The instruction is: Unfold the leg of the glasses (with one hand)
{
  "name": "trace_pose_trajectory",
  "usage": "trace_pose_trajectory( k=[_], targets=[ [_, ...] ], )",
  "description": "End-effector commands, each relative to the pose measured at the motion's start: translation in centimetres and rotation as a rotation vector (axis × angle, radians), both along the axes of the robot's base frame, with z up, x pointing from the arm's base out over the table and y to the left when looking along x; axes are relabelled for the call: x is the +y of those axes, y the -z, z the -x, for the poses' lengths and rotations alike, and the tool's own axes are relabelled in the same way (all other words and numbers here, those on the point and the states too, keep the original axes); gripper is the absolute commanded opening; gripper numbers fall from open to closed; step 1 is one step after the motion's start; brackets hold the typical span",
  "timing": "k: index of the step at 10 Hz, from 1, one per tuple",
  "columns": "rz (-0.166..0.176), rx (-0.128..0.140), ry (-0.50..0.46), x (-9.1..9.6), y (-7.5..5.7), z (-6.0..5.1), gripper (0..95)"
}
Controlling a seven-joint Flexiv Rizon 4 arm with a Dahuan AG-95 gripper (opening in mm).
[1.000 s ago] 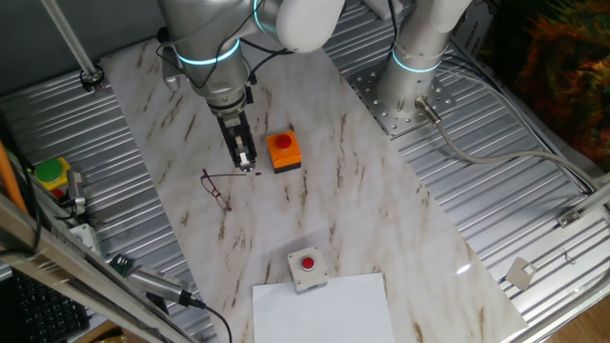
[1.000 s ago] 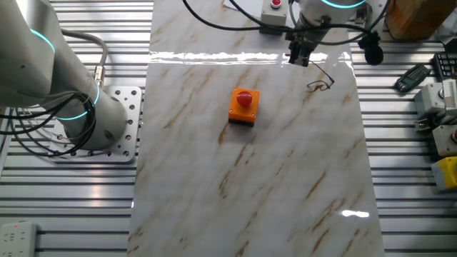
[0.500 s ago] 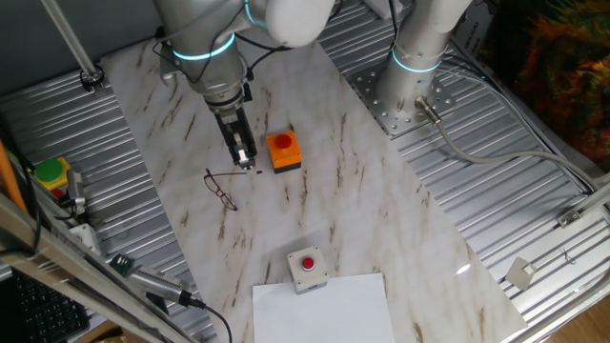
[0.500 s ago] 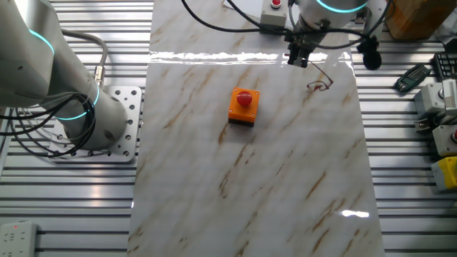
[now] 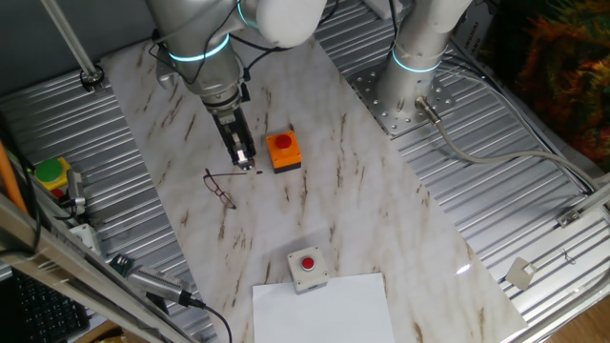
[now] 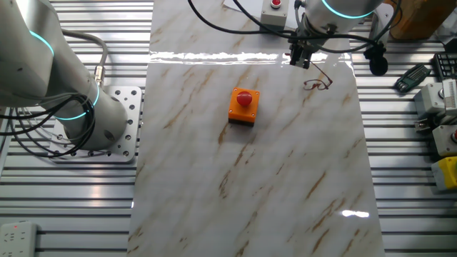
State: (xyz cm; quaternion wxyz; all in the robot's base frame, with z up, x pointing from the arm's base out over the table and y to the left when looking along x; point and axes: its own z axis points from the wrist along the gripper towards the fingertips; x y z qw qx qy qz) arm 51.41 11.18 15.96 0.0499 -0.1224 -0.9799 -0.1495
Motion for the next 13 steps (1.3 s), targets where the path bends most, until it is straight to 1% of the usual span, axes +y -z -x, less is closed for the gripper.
trace_pose_trajectory(
  k=[1,3,7,10,11,12,13],
  targets=[
    [-0.009,-0.001,-0.005,0.00,0.11,-0.04,0.0],
    [-0.042,-0.004,-0.004,-0.01,0.11,-0.03,0.0],
    [-0.042,-0.007,-0.013,-0.01,0.12,-0.03,0.0],
    [-0.046,-0.019,-0.037,-0.06,0.17,0.00,0.0],
    [-0.045,-0.025,-0.058,-0.12,0.25,0.05,19.0],
    [-0.039,-0.028,-0.071,-0.18,0.32,0.12,19.0],
    [-0.037,-0.028,-0.079,-0.21,0.35,0.14,38.0]
  ],
)
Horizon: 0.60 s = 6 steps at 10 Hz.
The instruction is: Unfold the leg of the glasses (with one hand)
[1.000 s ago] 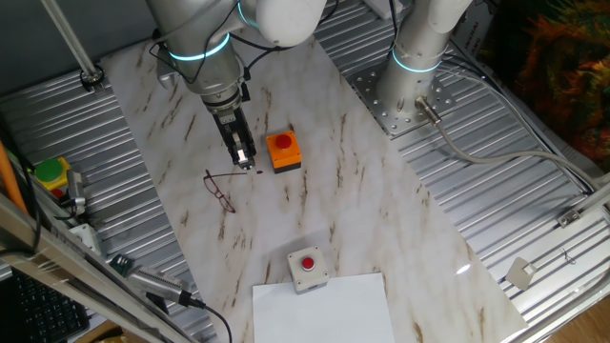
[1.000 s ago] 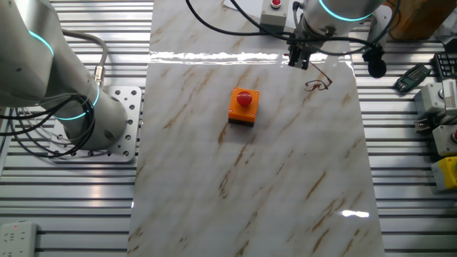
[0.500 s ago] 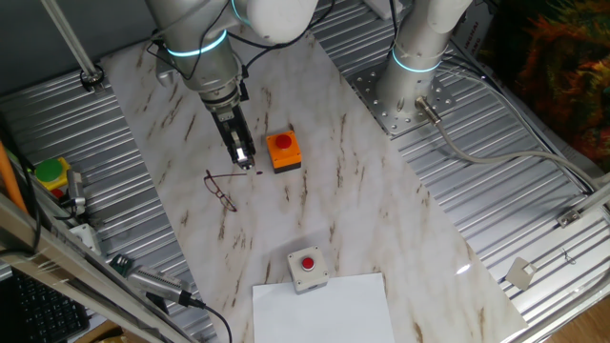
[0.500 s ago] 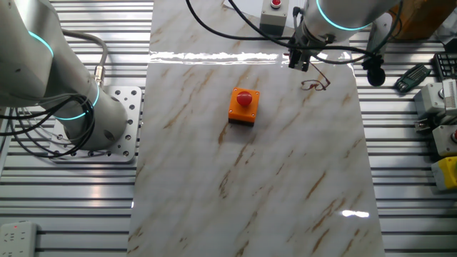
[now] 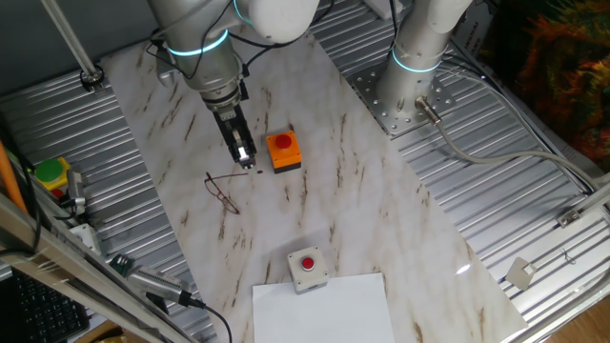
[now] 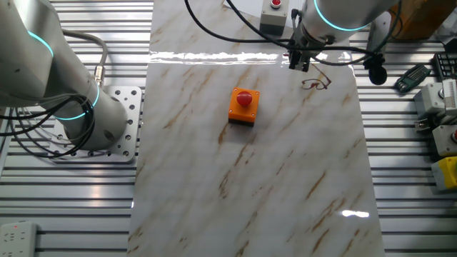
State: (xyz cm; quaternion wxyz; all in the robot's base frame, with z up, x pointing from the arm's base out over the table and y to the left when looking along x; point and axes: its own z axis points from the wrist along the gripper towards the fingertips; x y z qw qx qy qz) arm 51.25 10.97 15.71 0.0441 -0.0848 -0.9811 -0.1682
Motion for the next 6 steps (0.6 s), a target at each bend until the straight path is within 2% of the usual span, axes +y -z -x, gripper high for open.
trace_pose_trajectory(
  k=[1,2,4,6],
  targets=[
    [0.005,-0.003,-0.013,0.00,0.11,0.00,38.0],
    [0.007,-0.003,-0.015,-0.01,0.12,0.00,38.0],
    [0.053,-0.015,-0.051,-0.02,0.14,-0.03,38.0],
    [0.071,-0.043,-0.086,-0.28,0.58,-0.39,38.0]
  ],
)
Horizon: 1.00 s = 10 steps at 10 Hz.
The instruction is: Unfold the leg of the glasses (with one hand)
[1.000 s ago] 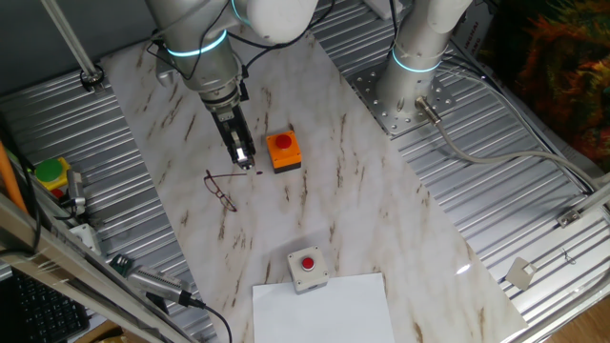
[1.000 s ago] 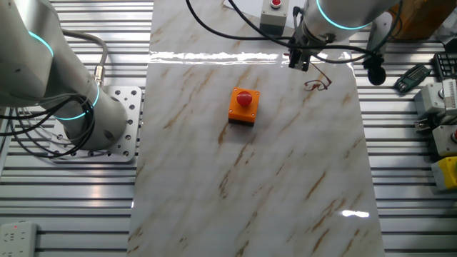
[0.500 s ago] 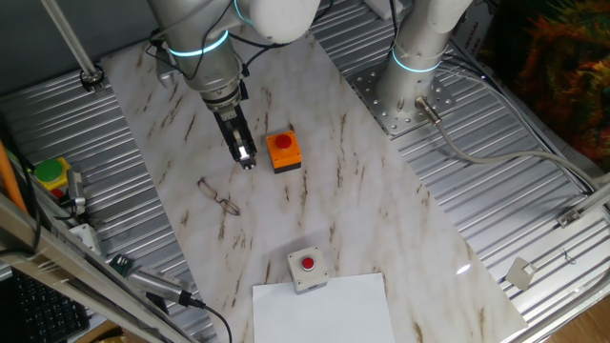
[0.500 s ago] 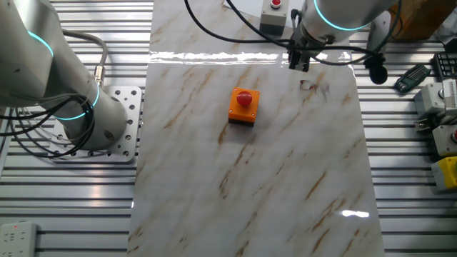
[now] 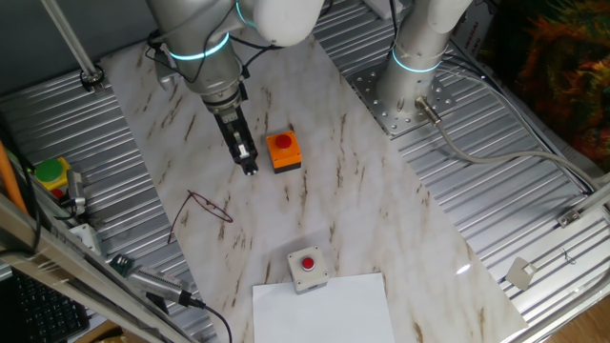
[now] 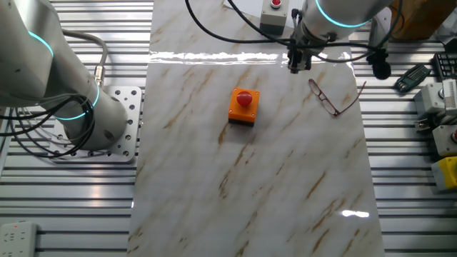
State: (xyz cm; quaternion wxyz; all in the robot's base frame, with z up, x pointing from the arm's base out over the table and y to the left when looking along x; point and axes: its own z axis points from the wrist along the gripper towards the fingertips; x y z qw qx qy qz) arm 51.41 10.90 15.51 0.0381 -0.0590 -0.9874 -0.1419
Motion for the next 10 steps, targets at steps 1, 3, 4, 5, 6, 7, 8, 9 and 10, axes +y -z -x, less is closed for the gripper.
trace_pose_trajectory(
  k=[1,3,4,5,6,7,8,9,10],
  targets=[
    [0.018,-0.039,-0.056,-0.5,0.8,-0.6,38.0],
    [0.031,-0.055,-0.112,-1.3,2.4,-1.8,38.0],
    [0.068,-0.061,-0.149,-1.5,2.9,-2.3,38.0],
    [0.097,-0.063,-0.172,-1.6,3.2,-2.6,19.0],
    [0.120,-0.065,-0.199,-1.5,3.4,-3.4,19.0],
    [0.117,-0.072,-0.209,-1.3,3.5,-4.3,19.0],
    [0.119,-0.077,-0.222,-1.1,3.6,-5.3,19.0],
    [0.120,-0.078,-0.226,-0.7,3.6,-6.2,19.0],
    [0.128,-0.086,-0.237,-0.5,3.6,-6.7,19.0]
  ],
)
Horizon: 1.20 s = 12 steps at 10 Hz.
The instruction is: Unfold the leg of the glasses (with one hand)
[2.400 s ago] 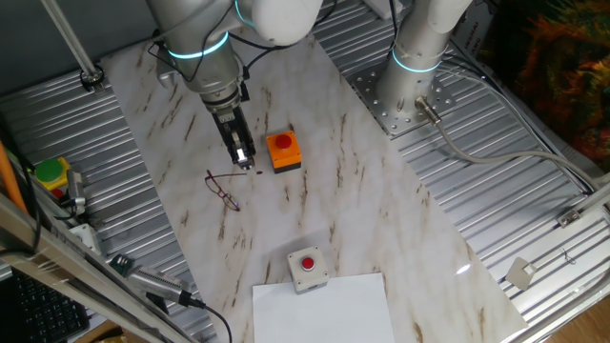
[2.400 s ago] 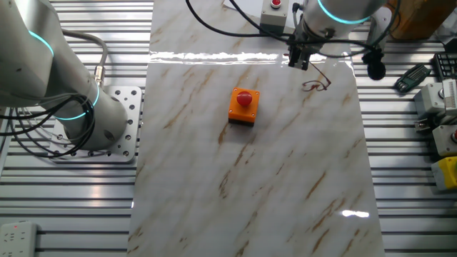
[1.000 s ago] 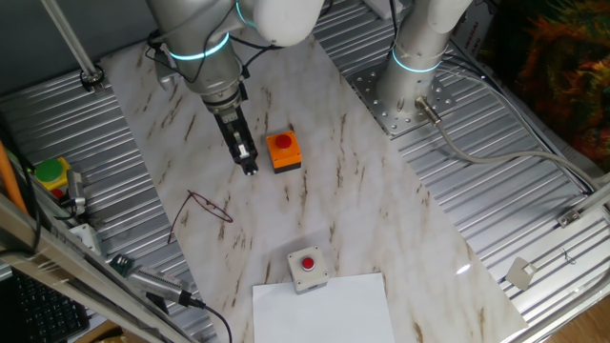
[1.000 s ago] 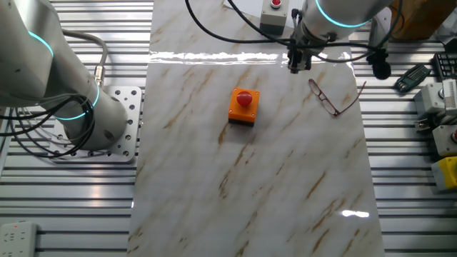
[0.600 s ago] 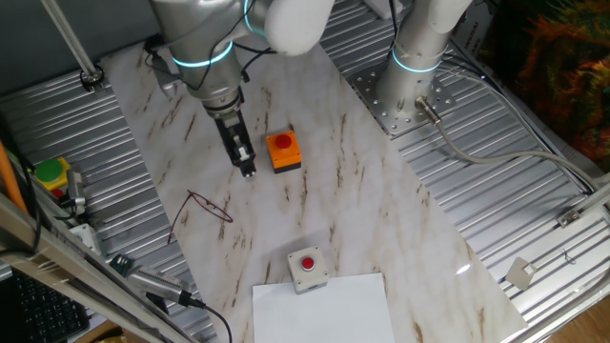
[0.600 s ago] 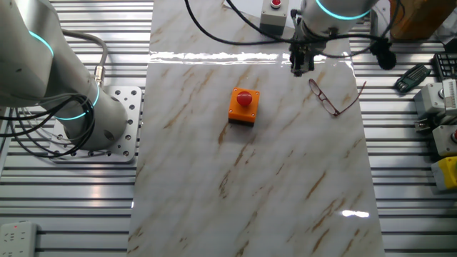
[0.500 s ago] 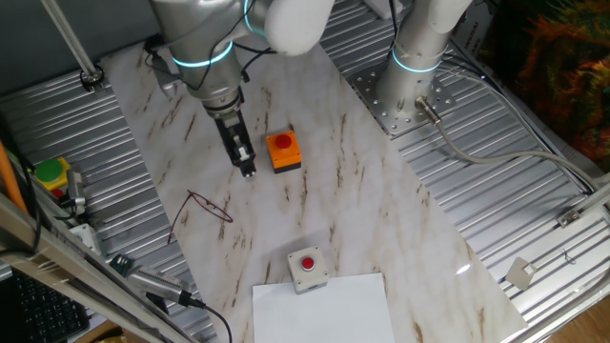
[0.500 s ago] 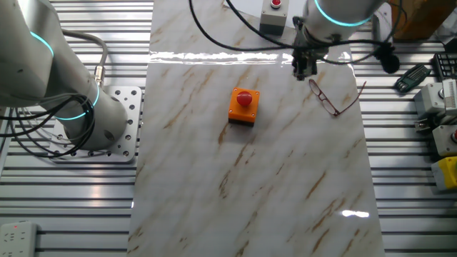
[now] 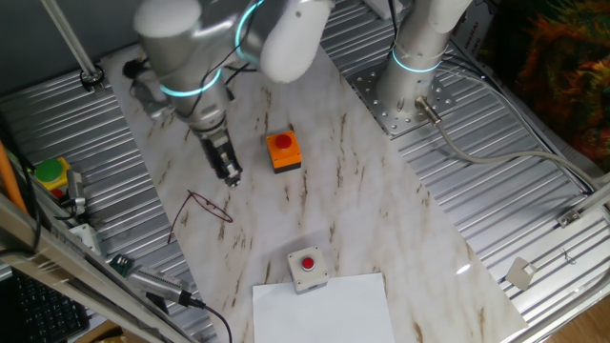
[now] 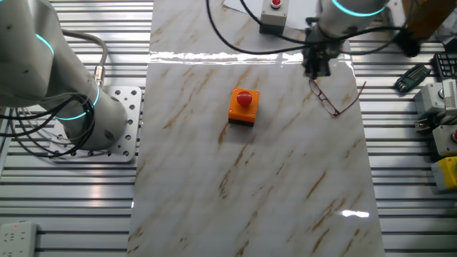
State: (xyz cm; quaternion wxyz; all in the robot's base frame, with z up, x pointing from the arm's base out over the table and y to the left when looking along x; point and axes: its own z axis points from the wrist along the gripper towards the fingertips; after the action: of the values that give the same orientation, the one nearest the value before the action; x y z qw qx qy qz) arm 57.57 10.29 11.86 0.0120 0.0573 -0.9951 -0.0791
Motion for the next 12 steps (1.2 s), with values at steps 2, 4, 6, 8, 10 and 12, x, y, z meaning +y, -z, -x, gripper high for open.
trace_pose_trajectory(
  k=[2,4,6,8,10,12],
  targets=[
    [0.025,-0.028,-0.026,0.5,0.1,-1.5,19.0],
    [0.061,-0.074,-0.091,0.3,1.0,-2.2,19.0],
    [0.057,-0.082,-0.129,0.0,2.3,-3.0,19.0],
    [0.061,-0.089,-0.153,-0.1,3.2,-3.6,19.0],
    [0.064,-0.091,-0.161,0.0,3.7,-4.4,19.0],
    [0.061,-0.101,-0.171,-0.1,4.2,-5.4,19.0]
  ],
)
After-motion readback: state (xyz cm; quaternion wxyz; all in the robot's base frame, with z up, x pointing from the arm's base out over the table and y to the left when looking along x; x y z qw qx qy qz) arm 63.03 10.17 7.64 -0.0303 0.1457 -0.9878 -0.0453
